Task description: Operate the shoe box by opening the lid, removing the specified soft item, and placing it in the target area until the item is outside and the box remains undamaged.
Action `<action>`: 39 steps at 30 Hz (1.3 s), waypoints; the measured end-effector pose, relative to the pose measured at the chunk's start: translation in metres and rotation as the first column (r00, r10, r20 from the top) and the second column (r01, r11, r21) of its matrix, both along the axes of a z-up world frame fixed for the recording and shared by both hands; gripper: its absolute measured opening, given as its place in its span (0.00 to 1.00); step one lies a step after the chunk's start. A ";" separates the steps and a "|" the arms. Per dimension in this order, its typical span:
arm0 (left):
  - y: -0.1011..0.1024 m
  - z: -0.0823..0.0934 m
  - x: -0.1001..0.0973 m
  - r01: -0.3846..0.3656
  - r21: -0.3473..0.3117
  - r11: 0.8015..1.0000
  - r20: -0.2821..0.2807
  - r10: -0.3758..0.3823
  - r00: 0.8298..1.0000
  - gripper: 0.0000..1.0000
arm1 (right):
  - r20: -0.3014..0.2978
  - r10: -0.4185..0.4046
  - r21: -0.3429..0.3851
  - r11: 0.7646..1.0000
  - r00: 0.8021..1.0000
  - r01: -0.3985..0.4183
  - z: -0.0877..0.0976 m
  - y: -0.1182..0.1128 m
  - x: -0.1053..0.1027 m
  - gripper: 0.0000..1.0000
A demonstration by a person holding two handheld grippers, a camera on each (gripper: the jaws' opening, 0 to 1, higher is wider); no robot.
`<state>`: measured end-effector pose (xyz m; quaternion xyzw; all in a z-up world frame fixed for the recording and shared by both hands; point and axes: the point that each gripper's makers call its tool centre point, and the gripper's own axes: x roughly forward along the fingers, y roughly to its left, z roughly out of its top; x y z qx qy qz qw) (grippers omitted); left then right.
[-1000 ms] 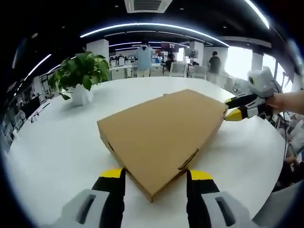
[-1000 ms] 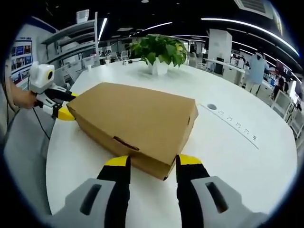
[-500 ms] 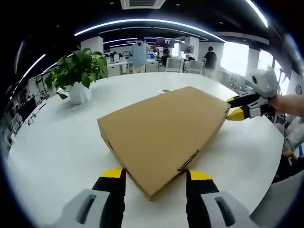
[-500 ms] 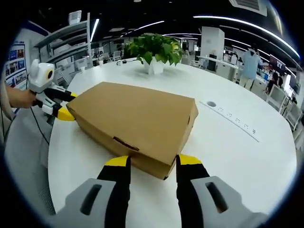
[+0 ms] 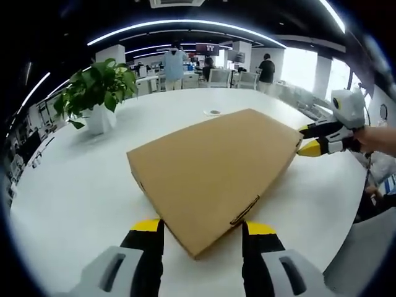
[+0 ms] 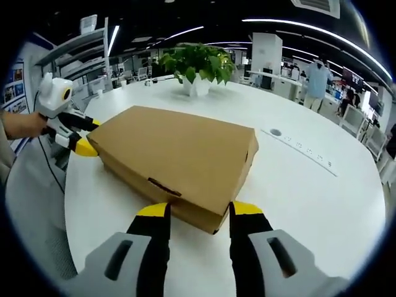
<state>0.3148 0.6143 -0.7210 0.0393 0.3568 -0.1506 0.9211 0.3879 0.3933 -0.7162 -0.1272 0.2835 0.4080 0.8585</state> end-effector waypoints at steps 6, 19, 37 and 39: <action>0.007 0.000 -0.001 0.030 0.007 1.000 -0.022 -0.030 0.999 0.50 | -0.016 -0.029 -0.006 1.000 0.999 0.029 0.000 0.005 -0.007 0.33; 0.023 -0.001 -0.007 0.080 0.018 0.997 -0.055 -0.079 0.995 0.50 | -0.020 -0.077 -0.009 0.997 0.997 0.077 0.000 0.018 -0.025 0.32; 0.050 0.001 -0.021 0.181 0.038 0.983 -0.103 -0.176 0.979 0.50 | -0.049 -0.126 0.019 0.992 0.991 0.127 0.001 0.041 -0.057 0.30; 0.053 0.002 -0.023 0.194 0.039 0.980 -0.108 -0.189 0.976 0.50 | -0.053 -0.128 0.021 0.991 0.990 0.129 0.001 0.043 -0.061 0.29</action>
